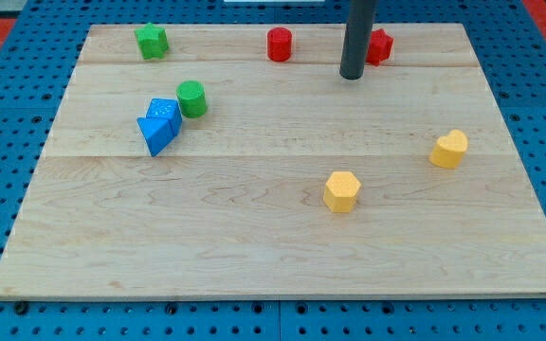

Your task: Push the blue triangle and yellow heart horizontal to each other

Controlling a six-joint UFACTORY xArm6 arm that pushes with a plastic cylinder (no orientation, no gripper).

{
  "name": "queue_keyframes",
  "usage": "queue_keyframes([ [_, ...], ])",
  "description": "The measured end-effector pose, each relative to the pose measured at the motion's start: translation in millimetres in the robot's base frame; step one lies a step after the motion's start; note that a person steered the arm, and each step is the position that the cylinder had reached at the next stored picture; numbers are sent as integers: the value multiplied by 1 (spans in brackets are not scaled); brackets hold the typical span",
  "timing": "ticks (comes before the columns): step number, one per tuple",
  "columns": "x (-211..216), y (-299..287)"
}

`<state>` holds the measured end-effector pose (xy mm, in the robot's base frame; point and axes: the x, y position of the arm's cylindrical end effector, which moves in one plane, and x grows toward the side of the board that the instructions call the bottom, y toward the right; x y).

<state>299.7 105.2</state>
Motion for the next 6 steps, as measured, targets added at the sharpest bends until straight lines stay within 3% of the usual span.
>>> queue_keyframes([
  [1,0,-29],
  [2,39,-59],
  [4,116,-179],
  [6,127,-299],
])
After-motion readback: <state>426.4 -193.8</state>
